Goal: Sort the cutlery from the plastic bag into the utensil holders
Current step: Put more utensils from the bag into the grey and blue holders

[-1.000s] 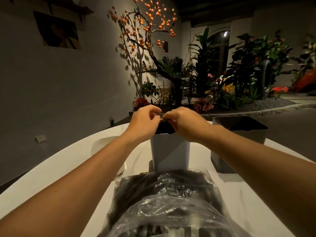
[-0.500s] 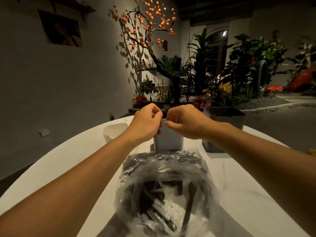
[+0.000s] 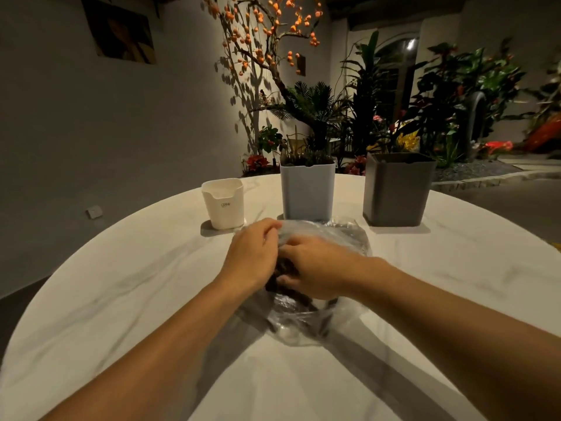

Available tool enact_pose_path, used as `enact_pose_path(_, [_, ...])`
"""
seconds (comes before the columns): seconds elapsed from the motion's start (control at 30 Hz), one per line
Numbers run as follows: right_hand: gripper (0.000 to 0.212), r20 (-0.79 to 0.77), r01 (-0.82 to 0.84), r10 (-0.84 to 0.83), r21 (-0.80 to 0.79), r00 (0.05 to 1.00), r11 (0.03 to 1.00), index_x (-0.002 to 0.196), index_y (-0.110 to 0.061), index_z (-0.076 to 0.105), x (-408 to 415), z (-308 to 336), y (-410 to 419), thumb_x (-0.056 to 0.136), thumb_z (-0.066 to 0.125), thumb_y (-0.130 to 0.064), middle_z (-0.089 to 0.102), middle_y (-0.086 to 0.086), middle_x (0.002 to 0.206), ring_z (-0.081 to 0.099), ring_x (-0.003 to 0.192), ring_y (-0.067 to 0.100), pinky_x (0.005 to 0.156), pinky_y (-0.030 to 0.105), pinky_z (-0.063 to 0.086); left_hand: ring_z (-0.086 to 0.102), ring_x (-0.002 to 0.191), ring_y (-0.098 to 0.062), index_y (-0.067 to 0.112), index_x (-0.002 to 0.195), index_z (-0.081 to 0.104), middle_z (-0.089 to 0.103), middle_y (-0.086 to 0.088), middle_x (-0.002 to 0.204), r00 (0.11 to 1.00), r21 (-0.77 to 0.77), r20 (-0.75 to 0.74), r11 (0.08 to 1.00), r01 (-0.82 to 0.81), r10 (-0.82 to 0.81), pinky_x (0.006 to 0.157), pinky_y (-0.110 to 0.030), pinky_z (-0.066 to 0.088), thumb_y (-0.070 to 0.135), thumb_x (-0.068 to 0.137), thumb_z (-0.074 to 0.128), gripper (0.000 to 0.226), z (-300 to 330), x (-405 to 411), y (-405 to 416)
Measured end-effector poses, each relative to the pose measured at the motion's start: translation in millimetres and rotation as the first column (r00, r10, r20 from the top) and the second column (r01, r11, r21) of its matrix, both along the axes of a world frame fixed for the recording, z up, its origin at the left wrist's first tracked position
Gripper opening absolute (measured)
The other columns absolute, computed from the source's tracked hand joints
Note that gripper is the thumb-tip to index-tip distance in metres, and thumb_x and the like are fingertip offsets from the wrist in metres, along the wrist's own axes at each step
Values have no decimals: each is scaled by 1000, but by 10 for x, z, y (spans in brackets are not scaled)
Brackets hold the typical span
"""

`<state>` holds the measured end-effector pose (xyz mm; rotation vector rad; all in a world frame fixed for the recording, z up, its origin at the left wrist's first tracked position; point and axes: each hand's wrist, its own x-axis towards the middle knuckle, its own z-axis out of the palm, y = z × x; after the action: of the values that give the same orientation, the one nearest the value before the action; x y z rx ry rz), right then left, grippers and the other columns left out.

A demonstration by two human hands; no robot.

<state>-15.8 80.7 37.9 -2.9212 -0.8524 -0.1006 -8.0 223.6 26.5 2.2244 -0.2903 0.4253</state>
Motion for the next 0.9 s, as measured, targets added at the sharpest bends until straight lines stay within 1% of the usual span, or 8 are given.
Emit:
enact_pose_path(0.13, [76,-121,-42,55,105,991,994,136,-18,56,-37,-238,188,78,29,-59,51,11,141,47,126,30,109,46,39,44,133,-6,21,135,61,54,6,145,982,-26,187,999,46,-40,119,-33,30,33,108,30,43,-143,-53,-96])
enact_pose_path(0.23, [55,-91,13,-7,62,996,998,145,-24,47,8,-210,31,96,47,-48,44,8,150,46,131,29,111,47,39,29,146,-5,21,144,53,42,6,156,966,172,245,984,42,-84,124,-32,18,43,102,21,57,-243,-55,-126])
enact_pose_path(0.37, [57,177,157,-141,-78,974,985,148,-34,38,43,-216,-191,96,53,-51,41,2,152,41,136,28,110,44,40,52,122,-8,22,128,60,61,5,132,963,73,254,994,78,-94,111,-35,41,43,101,23,50,-285,-68,-101])
enact_pose_path(0.5, [75,-51,112,-117,-79,992,991,156,-39,16,-31,-286,-207,92,41,-70,18,-1,164,16,150,31,120,52,20,57,94,-11,18,99,61,64,4,99,958,-52,286,998,47,-30,87,-35,50,39,102,25,41,-276,-48,-40])
enact_pose_path(0.57, [69,-69,31,-32,-7,997,999,152,-39,27,-85,-218,-244,92,53,-62,33,-6,157,30,143,24,117,47,31,57,92,-13,17,93,61,63,3,95,968,-26,246,999,43,-36,86,-35,50,39,102,25,43,-290,-37,11])
enact_pose_path(0.67, [51,110,-22,22,-2,994,1000,139,-35,50,-150,-92,-337,92,67,-40,57,-7,133,54,117,17,97,34,52,56,89,-10,18,88,62,63,3,92,990,62,136,998,22,-30,82,-33,49,35,107,29,41,-324,-8,88])
enact_pose_path(0.8, [53,263,22,-9,-48,965,999,138,-29,55,-177,-166,-410,88,73,-32,57,-3,130,55,115,17,96,30,53,55,88,-10,20,94,60,61,5,94,982,153,186,987,-41,12,77,-29,47,19,103,44,19,-326,3,82])
enact_pose_path(0.9, [57,115,-64,58,55,992,996,141,-34,51,-174,-189,-406,88,73,-30,49,-7,140,44,128,16,106,34,46,58,93,-12,23,97,59,62,5,98,977,177,197,983,41,-76,82,-31,54,3,93,50,23,-322,-8,82])
